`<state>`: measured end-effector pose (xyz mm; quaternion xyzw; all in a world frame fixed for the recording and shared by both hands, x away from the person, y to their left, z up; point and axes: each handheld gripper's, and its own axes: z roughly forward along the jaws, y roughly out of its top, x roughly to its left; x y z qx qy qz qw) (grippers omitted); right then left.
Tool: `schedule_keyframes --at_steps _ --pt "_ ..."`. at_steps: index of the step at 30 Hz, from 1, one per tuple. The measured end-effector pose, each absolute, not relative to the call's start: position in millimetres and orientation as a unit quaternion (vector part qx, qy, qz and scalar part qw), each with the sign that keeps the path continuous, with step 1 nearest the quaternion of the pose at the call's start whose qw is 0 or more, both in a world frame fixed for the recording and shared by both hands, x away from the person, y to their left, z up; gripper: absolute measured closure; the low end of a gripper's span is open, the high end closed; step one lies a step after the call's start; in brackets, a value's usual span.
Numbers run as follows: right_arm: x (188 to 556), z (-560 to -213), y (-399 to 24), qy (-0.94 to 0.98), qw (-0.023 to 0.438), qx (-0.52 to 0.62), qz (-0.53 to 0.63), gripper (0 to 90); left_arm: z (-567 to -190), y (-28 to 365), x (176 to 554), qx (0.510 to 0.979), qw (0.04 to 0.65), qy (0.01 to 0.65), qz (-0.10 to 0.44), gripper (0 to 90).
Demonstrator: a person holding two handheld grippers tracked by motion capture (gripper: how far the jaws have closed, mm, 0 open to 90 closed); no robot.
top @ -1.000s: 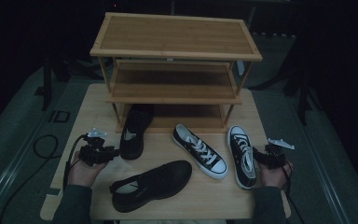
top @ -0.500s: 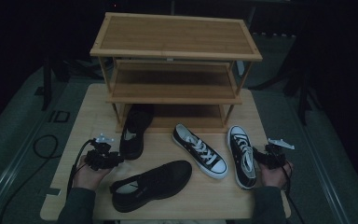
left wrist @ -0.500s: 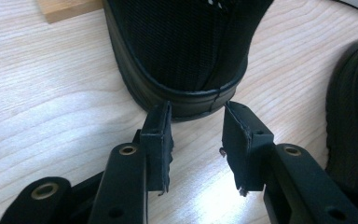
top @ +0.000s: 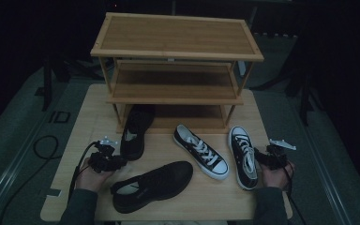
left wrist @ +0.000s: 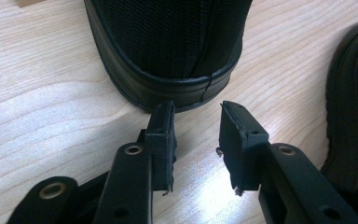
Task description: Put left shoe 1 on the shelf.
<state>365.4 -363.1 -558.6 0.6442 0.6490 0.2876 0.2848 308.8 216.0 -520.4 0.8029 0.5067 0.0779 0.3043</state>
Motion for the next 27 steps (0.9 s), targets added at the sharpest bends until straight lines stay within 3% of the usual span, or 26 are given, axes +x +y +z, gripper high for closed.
schedule_keyframes --at_steps 6,9,14,27 --pt "366 -559 -363 0.649 0.285 0.645 0.288 27.1 -522 214 310 0.806 0.294 0.507 0.081 72.3" --pt "366 -559 -363 0.649 0.285 0.644 0.288 27.1 -524 209 313 0.814 0.278 0.502 0.087 82.7" --pt "366 -559 -363 0.649 0.285 0.644 0.288 27.1 -526 204 318 0.821 0.268 0.497 0.084 88.8" --pt "366 -559 -363 0.648 0.285 0.645 0.287 27.1 -515 194 329 0.826 0.261 0.490 0.100 88.5"
